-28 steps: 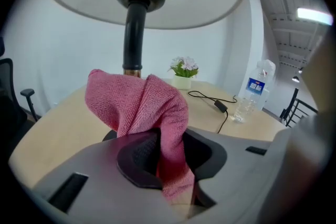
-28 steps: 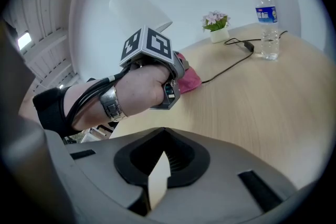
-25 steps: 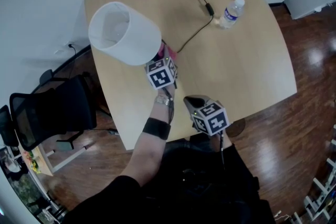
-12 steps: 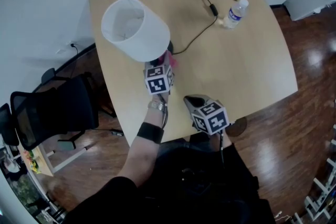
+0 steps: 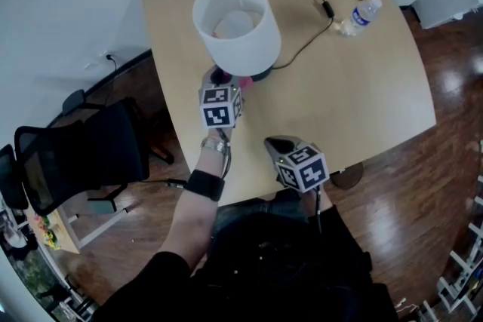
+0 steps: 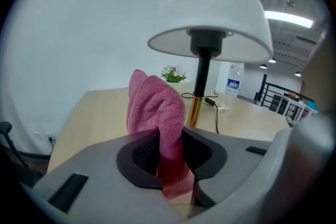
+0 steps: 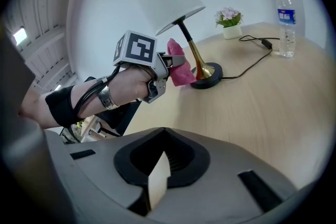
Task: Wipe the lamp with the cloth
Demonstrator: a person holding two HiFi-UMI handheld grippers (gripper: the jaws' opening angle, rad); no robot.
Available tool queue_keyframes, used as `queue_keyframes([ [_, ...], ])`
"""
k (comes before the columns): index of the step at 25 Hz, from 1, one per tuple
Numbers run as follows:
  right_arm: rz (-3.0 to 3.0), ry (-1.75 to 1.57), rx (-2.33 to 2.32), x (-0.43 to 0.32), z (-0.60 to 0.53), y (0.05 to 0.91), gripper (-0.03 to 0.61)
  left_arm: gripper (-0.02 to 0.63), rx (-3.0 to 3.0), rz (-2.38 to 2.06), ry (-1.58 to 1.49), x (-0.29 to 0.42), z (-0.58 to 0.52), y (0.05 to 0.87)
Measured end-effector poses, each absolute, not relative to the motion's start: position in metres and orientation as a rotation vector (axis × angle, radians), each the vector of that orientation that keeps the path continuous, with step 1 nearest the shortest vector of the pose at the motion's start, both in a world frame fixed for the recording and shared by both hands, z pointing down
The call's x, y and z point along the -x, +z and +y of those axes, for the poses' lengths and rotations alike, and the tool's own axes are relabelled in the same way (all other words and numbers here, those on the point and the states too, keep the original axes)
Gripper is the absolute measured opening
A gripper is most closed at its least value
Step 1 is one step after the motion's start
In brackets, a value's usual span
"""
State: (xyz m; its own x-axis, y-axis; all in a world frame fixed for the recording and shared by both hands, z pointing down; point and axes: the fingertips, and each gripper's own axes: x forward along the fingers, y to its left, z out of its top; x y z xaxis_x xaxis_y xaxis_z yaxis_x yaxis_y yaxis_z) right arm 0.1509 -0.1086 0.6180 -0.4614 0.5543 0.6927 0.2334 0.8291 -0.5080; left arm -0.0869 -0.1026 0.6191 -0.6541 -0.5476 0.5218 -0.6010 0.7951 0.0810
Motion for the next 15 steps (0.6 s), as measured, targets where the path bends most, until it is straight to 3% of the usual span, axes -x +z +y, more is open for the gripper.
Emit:
queue_keyframes([
  [10,-2.167,0.504,0.329,-0.117,-0.041,0.622,0.005,0.098,-1.214,-2.234,0.16,0.052,-0.045,0.612],
  [15,-2.211,0.547,0.218,-0.139,0.002,0.614,0.005,0.097,-1.415,-2.072,0.178,0.016,-0.015,0.605],
])
